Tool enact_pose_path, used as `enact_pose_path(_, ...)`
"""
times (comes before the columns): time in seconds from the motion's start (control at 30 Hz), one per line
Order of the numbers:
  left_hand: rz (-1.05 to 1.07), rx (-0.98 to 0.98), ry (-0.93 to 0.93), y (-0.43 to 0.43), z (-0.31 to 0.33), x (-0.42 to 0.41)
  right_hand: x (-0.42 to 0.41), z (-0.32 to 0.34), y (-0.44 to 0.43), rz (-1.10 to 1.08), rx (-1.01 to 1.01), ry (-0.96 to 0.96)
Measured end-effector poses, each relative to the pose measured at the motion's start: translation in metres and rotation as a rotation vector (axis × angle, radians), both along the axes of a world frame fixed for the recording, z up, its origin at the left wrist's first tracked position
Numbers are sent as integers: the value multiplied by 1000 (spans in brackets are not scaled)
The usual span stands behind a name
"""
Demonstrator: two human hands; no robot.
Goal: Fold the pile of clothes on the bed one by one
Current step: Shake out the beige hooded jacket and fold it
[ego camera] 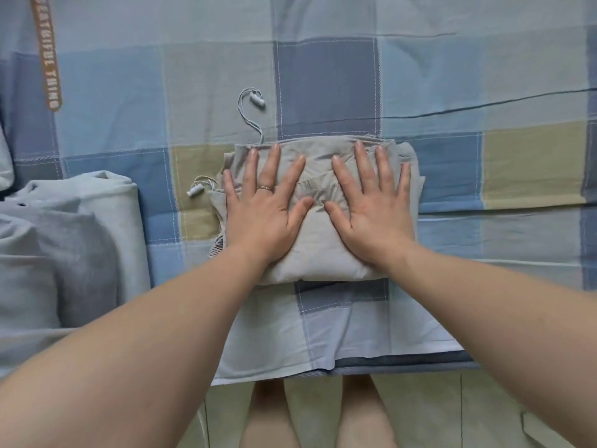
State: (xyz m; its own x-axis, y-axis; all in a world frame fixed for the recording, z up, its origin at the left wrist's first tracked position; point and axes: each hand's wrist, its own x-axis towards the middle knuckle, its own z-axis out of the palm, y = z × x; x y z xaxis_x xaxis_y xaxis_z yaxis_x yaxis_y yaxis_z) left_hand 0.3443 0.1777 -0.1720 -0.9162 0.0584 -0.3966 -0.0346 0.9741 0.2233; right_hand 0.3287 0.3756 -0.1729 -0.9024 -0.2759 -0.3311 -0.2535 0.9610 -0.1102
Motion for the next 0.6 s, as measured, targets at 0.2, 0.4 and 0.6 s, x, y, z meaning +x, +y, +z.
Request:
enact_pose_path(0.2, 21, -80, 214, 5, -37, 5, 5, -41, -3, -6, -29, 252)
enact_pose_path(0.4, 27, -66, 80, 6, -16, 0, 0, -18, -7, -27, 4, 96)
enact_pose_path(0.6, 253, -8, 58, -14, 29, 16, -5, 36, 23, -99, -96, -60)
